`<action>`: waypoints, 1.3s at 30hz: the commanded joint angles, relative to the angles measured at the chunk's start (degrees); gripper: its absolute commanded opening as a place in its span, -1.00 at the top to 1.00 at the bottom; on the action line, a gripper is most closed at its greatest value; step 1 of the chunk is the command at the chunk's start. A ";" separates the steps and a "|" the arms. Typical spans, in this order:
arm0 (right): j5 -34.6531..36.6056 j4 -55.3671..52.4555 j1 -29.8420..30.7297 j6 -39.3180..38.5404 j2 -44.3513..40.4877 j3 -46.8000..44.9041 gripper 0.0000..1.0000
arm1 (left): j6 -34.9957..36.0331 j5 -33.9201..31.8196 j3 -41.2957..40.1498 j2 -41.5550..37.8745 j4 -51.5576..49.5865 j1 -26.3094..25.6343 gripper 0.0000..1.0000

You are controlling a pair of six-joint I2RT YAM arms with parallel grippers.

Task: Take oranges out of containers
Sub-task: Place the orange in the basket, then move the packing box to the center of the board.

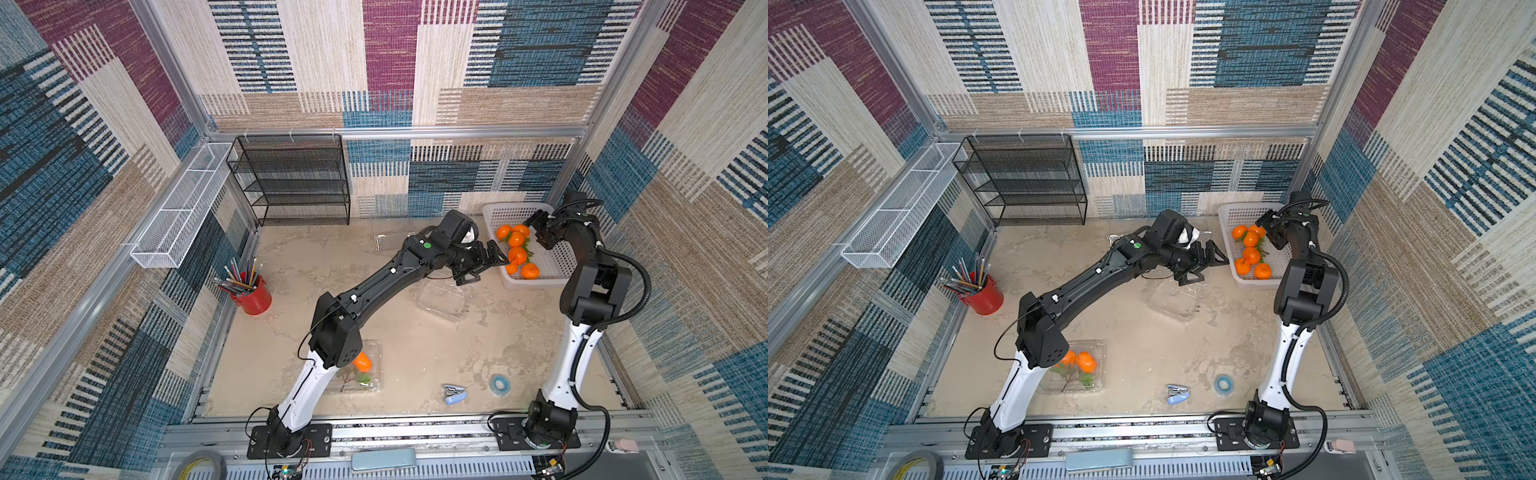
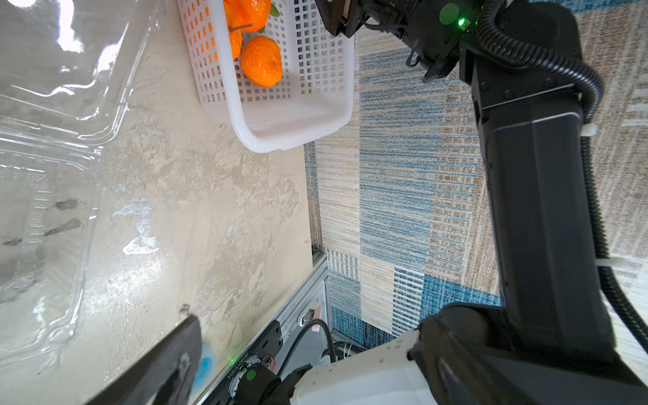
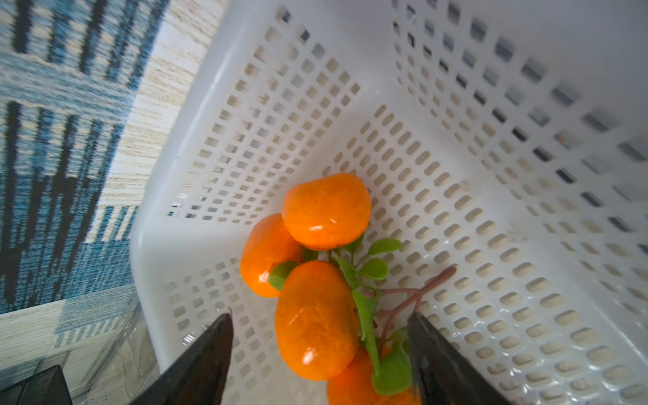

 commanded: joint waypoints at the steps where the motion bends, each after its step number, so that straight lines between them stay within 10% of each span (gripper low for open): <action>1: 0.43 -3.13 0.02 -0.09 -0.87 2.81 -0.68 | 4.35 -0.75 0.82 -0.29 -2.84 0.52 -0.98; 8: -1.83 -1.87 0.07 -0.71 -7.16 0.32 -0.99 | 5.63 -3.32 2.53 0.26 -7.50 1.63 -0.98; 23: -7.01 5.44 7.56 -1.22 -24.68 -16.32 -0.97 | 14.06 -17.00 4.64 -4.94 -27.30 5.71 -0.98; 30: -3.75 8.25 16.39 -1.16 -31.47 -25.38 -0.97 | 19.75 -24.86 -9.65 -15.73 -27.92 9.69 -0.98; 39: 1.00 11.50 34.41 -3.31 -37.69 -35.40 -0.97 | 10.70 -22.58 -37.49 -32.19 -28.27 18.96 -0.98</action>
